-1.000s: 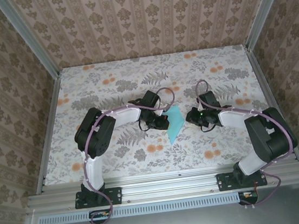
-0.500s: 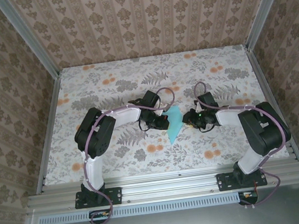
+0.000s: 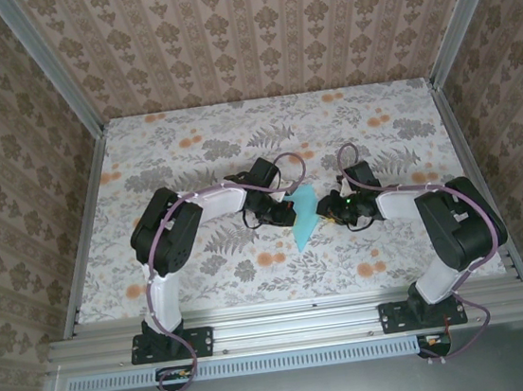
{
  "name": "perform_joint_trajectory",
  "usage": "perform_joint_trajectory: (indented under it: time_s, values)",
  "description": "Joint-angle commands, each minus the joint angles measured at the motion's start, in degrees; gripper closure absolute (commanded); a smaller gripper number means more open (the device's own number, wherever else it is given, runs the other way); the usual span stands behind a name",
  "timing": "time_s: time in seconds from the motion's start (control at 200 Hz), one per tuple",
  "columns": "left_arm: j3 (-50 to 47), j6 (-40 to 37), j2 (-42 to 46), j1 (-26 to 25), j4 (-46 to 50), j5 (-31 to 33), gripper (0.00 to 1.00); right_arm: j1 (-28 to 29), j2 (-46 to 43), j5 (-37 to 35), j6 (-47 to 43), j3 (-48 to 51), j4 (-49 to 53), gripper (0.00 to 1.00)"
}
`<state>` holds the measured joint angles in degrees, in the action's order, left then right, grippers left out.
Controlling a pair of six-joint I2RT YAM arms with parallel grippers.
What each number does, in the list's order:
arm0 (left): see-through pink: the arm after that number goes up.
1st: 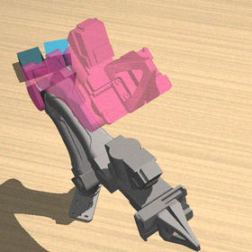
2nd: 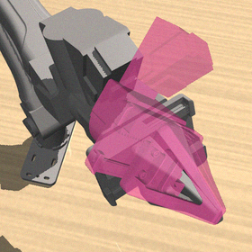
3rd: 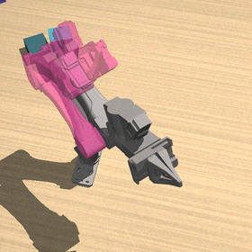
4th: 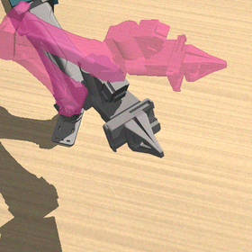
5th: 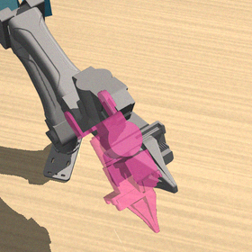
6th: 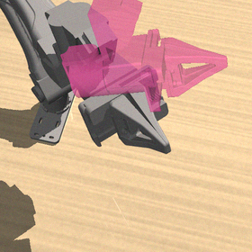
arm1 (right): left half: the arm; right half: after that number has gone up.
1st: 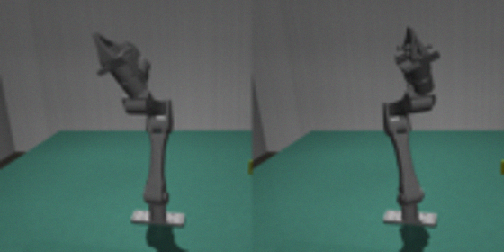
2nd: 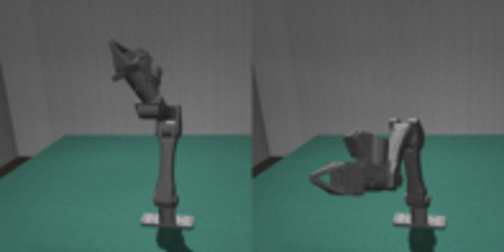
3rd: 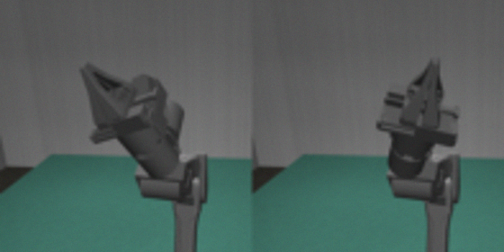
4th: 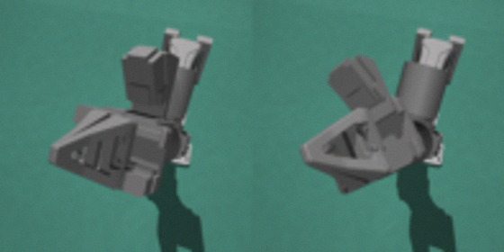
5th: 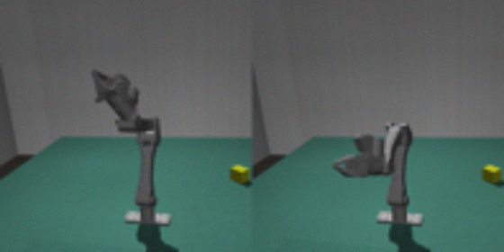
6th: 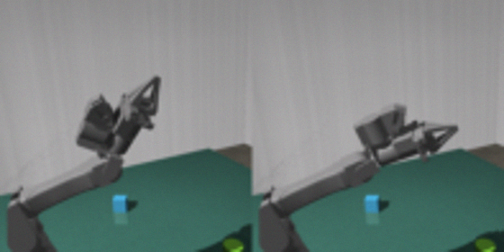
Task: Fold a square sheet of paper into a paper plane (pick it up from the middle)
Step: Fourth fold the wing at the center of the table.
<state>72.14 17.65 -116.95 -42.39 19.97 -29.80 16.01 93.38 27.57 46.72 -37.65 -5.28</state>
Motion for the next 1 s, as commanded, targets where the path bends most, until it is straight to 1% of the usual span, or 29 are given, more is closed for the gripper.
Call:
perform_joint_trajectory:
  time_s: [0.0, 0.405, 0.5, 0.82, 0.995]
  values:
    - [-4.3, -2.3, -8.6, 0.4, 8.6, 14.0, 0.97, 0.3, 0.6, 2.2, 1.2, -0.7, -2.2, 0.75]
    - [-5.1, -2.3, -8.1, 0.4, 8.3, 14.1, 0.97, 0.6, 1.0, 4.4, 2.8, 0.7, -5.6, 0.80]
    - [-4.9, -2.3, -8.1, 0.4, 8.3, 14.2, 0.97, 1.2, 0.6, 3.9, 2.7, 0.9, -5.1, 0.82]
    - [-4.9, -2.5, -8.2, 0.5, 8.5, 14.1, 0.97, 3.1, 0.4, -1.0, -0.4, -1.8, 1.9, 0.93]
    - [-4.9, -2.6, -8.3, 0.5, 8.5, 14.1, 0.97, 4.6, 0.8, -4.6, -2.7, -4.8, 7.5, 0.94]
